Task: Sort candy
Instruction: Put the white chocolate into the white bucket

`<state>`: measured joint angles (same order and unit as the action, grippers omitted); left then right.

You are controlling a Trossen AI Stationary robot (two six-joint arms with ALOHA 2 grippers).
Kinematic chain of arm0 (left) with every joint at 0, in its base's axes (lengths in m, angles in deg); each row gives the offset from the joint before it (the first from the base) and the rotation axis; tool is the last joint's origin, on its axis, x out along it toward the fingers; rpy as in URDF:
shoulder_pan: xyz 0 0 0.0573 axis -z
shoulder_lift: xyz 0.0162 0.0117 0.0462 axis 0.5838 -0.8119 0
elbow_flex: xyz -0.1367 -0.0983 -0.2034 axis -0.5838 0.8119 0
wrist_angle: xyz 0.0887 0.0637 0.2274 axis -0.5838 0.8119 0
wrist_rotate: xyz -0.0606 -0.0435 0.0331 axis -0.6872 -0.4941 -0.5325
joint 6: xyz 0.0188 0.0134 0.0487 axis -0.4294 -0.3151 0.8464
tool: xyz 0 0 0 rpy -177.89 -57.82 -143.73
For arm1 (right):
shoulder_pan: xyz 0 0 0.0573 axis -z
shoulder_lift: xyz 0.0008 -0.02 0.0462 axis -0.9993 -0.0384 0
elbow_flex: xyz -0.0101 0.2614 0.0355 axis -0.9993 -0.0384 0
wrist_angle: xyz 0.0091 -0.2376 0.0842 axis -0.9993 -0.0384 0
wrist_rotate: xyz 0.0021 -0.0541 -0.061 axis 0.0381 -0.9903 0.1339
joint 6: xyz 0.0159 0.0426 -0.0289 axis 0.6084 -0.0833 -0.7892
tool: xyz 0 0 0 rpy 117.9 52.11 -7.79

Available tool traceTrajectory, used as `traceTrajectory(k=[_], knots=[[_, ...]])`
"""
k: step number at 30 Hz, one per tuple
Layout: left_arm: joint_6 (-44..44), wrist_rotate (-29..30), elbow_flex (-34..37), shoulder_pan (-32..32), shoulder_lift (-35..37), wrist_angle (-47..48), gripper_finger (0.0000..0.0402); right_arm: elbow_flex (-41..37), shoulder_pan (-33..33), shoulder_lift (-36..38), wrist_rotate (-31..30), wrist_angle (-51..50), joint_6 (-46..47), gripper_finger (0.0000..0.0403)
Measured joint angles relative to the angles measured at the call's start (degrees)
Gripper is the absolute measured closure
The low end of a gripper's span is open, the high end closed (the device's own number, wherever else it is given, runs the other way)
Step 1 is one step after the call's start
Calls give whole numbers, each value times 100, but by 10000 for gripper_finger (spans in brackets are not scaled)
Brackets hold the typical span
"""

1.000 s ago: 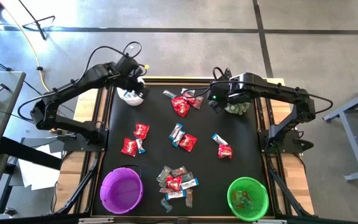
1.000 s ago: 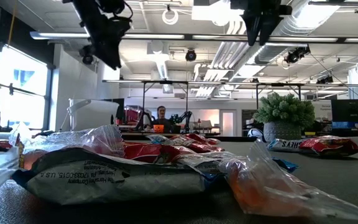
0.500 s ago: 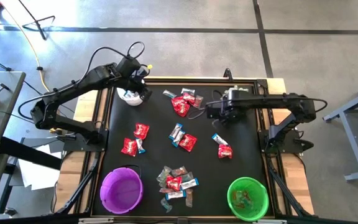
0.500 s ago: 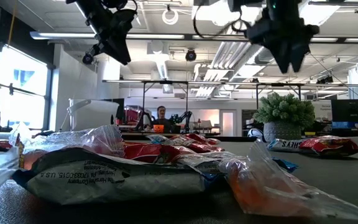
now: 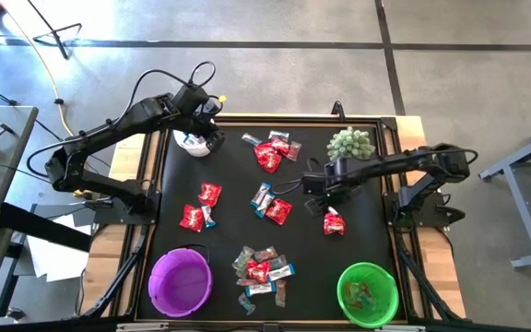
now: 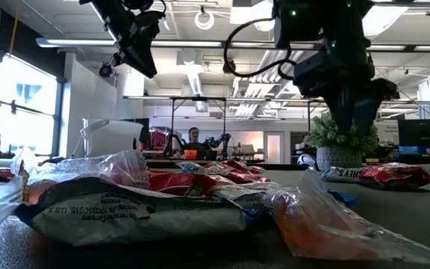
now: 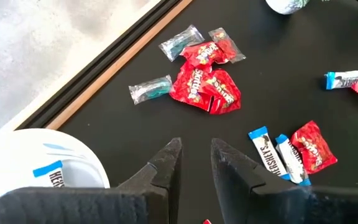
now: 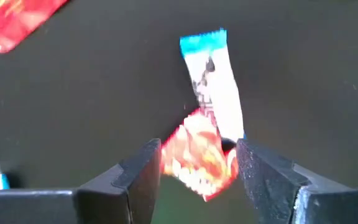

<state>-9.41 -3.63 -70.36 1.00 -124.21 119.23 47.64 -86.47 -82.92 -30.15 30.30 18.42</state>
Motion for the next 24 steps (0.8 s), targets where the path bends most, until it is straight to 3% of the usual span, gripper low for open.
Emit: traceTrajectory(k=[14,20,24], knots=[[3,2,0,33,0,0,332,-1323,17,-2,25,1317,429,197],[-56,7,0,35,2,2,332,-1514,17,-2,47,1916,581,198],[-53,7,0,35,4,2,332,-1474,17,-2,55,2016,677,221]])
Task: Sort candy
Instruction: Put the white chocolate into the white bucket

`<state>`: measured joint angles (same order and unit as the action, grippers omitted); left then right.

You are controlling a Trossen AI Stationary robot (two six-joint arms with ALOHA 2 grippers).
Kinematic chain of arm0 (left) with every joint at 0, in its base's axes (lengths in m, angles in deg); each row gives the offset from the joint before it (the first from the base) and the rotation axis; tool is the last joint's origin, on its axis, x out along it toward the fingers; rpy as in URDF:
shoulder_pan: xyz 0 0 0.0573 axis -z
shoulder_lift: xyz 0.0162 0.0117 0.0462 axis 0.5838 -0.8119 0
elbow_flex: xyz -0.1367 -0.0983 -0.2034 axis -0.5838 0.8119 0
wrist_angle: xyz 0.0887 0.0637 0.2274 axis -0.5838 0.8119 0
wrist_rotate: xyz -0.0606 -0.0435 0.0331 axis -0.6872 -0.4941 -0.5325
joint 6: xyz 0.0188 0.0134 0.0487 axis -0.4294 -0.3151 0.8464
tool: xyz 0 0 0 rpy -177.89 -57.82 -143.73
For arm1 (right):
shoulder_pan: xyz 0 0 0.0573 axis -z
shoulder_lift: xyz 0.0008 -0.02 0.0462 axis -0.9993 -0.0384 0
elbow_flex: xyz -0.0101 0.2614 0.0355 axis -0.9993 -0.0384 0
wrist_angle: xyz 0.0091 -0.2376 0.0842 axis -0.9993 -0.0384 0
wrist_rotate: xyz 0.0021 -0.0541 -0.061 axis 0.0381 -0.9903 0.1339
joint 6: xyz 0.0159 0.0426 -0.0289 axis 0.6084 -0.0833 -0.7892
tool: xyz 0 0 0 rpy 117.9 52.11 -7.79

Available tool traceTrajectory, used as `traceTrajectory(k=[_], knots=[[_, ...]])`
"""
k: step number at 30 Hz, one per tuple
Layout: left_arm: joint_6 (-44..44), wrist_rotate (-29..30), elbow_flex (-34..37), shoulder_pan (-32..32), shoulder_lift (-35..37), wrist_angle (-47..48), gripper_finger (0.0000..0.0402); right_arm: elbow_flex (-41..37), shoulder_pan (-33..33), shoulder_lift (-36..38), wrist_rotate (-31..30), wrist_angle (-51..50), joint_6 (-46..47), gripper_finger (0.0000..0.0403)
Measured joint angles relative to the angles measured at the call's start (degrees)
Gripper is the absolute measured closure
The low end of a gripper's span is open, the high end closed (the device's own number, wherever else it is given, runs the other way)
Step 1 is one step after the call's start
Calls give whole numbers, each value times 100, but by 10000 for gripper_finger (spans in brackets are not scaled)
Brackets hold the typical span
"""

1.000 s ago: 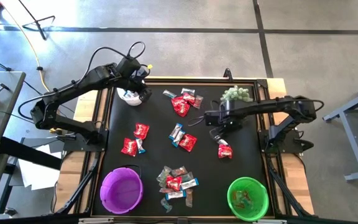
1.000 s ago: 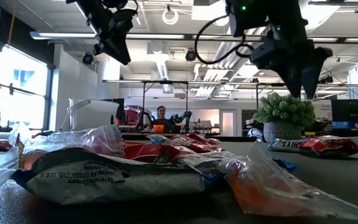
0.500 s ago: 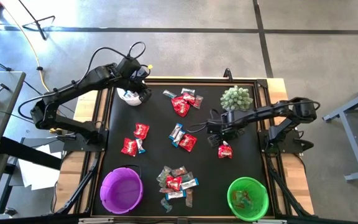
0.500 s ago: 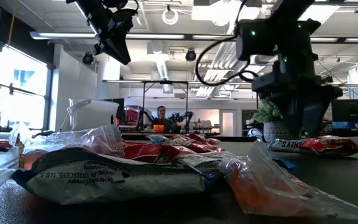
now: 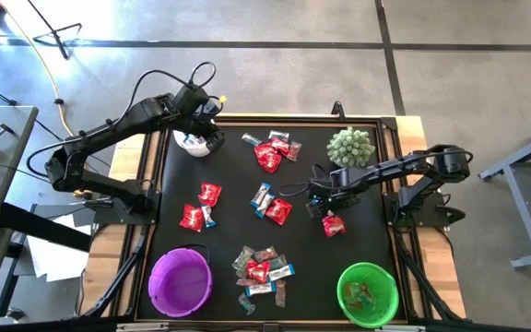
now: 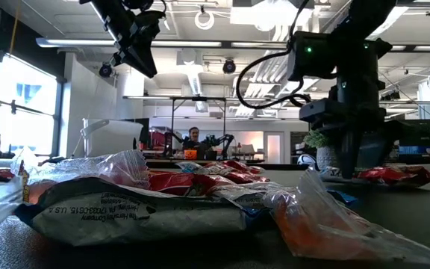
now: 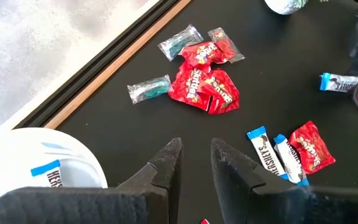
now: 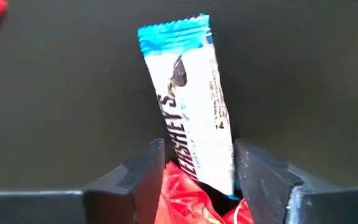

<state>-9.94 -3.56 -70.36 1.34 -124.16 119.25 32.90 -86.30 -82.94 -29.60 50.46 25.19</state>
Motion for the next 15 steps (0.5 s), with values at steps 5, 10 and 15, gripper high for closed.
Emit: traceTrajectory(k=[5,10,15], knots=[[8,2,0,0,0,0,332,4,0,0,61,-22,33,285],[164,7,0,0,0,0,332,6,1,0,194,-24,34,372],[204,7,0,0,0,0,332,8,2,2,220,-20,85,385]])
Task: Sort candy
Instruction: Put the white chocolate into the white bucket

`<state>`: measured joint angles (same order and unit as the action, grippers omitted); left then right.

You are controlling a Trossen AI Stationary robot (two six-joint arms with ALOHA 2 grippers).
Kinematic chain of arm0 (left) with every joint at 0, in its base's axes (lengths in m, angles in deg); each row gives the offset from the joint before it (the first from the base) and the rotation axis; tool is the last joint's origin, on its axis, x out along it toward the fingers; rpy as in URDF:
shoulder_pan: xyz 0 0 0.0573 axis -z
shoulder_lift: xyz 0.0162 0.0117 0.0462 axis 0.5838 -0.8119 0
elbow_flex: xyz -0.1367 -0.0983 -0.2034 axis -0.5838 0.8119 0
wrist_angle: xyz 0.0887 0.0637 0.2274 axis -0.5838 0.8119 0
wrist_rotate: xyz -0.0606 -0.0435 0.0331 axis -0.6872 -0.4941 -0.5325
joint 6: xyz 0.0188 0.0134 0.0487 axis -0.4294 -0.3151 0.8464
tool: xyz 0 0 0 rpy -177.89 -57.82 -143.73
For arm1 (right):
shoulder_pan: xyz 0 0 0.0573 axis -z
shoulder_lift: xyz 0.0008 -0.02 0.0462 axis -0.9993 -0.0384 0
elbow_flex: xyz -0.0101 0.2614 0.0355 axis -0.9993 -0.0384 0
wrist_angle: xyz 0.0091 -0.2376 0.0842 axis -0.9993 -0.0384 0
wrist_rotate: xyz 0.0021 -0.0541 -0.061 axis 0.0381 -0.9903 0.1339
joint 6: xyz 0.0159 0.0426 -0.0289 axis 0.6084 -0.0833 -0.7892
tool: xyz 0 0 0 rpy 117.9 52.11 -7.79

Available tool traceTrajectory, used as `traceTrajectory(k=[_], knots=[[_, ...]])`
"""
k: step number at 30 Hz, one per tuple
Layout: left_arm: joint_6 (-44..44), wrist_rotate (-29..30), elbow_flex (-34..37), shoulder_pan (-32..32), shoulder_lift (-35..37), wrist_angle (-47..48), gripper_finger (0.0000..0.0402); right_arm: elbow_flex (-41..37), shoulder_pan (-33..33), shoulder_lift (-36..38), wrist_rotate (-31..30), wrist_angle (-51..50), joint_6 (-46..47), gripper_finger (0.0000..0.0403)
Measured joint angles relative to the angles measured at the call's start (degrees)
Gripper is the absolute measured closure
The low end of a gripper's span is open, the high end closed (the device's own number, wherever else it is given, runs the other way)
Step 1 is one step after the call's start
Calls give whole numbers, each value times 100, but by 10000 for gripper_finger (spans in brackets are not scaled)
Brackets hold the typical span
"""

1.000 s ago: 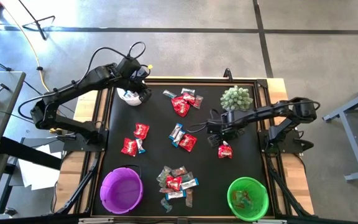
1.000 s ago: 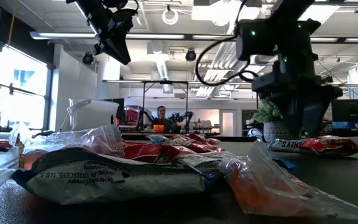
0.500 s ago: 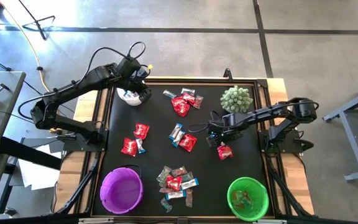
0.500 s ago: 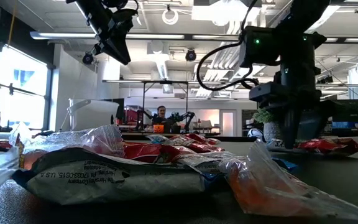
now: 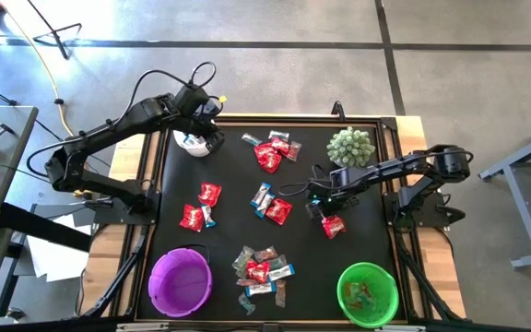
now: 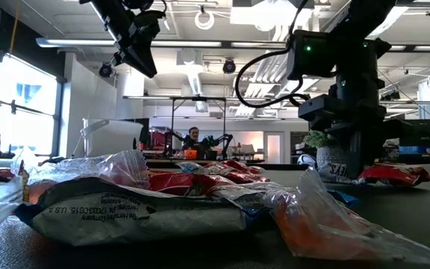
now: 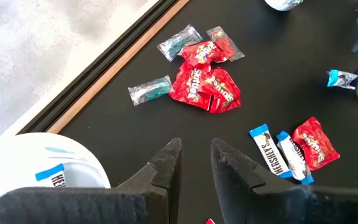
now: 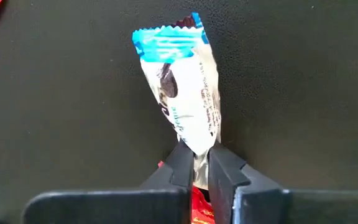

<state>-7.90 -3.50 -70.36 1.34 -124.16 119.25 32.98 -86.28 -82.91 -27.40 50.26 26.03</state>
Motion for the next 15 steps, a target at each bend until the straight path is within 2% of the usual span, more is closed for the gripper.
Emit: traceTrajectory(k=[8,15], knots=[[2,-2,0,-1,0,-2,332,135,-2,56,-20,100,64,398],[4,-4,-2,-2,0,-163,332,1065,-2,103,-599,-140,-410,400]])
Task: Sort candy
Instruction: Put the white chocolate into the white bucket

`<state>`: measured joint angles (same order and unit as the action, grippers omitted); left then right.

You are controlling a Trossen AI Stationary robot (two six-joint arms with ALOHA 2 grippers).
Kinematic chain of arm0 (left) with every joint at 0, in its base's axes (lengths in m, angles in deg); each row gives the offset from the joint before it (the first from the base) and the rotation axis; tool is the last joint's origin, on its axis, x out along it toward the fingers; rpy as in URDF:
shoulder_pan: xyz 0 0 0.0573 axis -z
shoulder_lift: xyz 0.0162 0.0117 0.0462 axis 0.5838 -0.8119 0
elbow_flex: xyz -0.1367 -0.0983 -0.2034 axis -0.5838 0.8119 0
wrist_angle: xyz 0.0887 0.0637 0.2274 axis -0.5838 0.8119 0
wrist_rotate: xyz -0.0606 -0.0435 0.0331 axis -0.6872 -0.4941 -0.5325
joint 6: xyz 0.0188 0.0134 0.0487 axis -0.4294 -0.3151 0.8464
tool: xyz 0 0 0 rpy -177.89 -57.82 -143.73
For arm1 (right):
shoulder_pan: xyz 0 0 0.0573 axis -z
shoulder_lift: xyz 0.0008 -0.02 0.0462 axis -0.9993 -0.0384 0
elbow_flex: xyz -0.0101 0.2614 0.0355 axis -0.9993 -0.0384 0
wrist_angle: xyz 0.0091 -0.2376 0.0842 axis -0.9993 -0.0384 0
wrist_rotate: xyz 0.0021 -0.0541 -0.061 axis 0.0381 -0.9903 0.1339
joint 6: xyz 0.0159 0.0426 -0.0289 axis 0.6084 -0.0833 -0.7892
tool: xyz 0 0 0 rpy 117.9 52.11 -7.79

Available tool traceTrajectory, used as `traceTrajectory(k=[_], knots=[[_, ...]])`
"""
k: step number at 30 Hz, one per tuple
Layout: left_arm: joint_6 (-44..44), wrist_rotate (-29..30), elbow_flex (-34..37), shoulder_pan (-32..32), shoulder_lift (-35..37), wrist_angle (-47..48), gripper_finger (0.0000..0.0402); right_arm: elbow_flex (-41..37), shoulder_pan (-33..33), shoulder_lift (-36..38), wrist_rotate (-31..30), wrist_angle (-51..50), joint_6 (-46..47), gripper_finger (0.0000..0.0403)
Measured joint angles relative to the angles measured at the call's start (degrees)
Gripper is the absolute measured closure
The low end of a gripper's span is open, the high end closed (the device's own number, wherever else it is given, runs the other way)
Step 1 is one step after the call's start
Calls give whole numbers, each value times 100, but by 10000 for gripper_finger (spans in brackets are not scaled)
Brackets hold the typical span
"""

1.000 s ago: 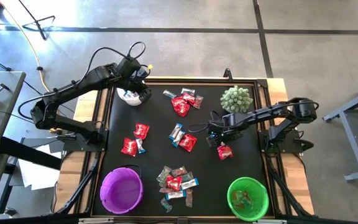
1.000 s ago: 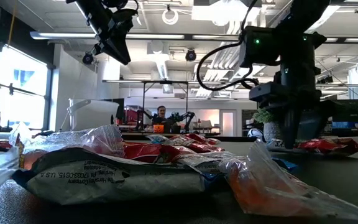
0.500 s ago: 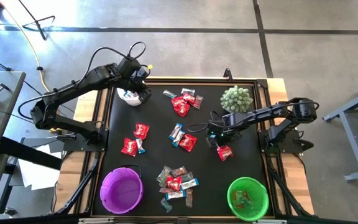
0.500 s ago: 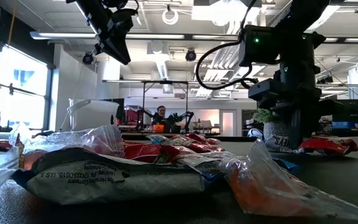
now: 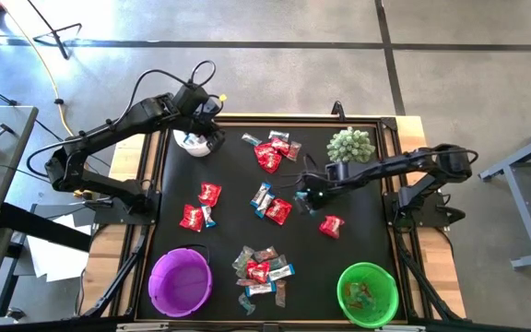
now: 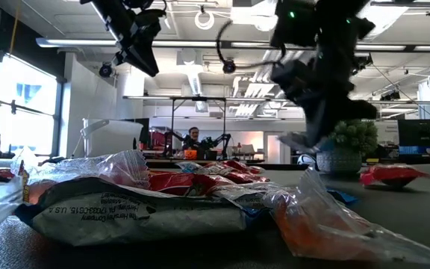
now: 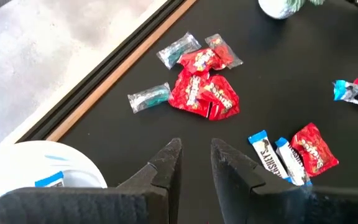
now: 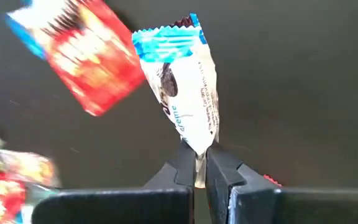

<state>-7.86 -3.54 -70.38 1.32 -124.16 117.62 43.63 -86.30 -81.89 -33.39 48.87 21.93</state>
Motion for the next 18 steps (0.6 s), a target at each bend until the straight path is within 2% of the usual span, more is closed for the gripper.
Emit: traceTrajectory(k=[7,13,18], knots=[[-53,-233,0,9,0,-567,332,1491,2,2,-1509,-552,-938,401],[-498,-658,0,67,0,-1749,332,2705,2,2,-3330,-545,-1812,402],[-770,-807,0,234,0,-2784,332,3427,7,4,-4353,-389,-2349,402]])
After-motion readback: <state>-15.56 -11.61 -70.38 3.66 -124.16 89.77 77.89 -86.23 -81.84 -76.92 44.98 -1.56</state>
